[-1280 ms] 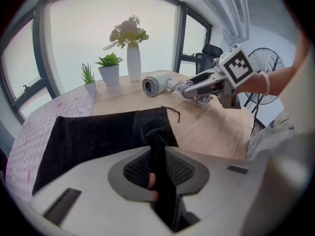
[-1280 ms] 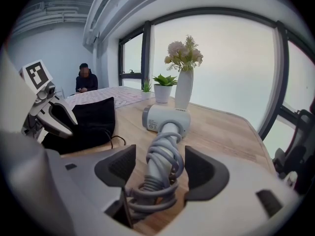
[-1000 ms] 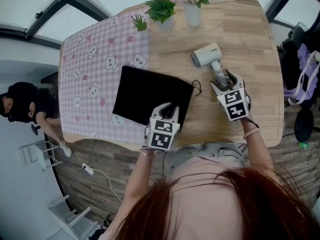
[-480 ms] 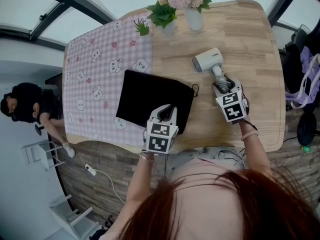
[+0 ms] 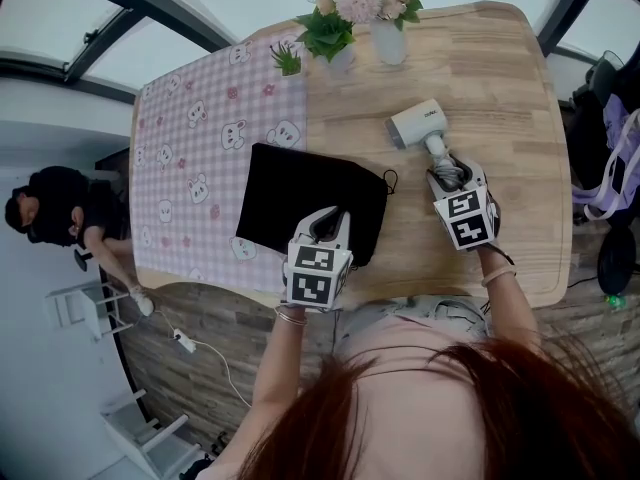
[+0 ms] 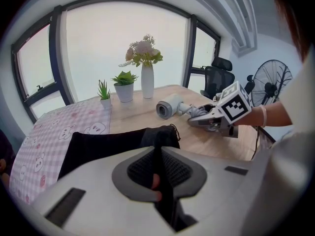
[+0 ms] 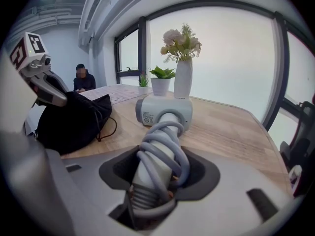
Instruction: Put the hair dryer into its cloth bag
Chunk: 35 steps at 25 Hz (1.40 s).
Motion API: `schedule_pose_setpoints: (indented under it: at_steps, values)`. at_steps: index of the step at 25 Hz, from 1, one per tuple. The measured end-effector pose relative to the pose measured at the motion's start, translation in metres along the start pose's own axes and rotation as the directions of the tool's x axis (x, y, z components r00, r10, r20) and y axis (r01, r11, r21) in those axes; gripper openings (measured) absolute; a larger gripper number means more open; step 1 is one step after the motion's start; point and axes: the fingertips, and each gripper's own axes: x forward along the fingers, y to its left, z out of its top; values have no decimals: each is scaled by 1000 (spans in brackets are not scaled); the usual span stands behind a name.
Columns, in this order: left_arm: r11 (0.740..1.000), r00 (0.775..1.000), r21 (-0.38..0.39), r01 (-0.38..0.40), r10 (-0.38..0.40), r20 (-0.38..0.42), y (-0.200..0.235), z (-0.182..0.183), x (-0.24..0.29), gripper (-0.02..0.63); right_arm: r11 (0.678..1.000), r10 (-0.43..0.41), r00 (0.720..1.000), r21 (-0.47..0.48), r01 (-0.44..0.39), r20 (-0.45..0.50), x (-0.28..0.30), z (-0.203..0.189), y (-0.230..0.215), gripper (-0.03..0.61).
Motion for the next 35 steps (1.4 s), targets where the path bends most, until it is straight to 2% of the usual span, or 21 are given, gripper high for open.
schedule_pose_setpoints:
  at_steps: [12,28,35]
  values:
    - [999,999,21,-44,44,29,8,14,-11,34,999,38,993,9,-39,115,-33,25,3,215]
    - [1000,999,22,-13,12,50,8,15,-16,34,995,95,985,-17,-94,146,-86,26,25,215]
    - [999,998,34,-7,4,69,5,16,-17,32,988,150,977,-54,-143,151,-107,30,42,215]
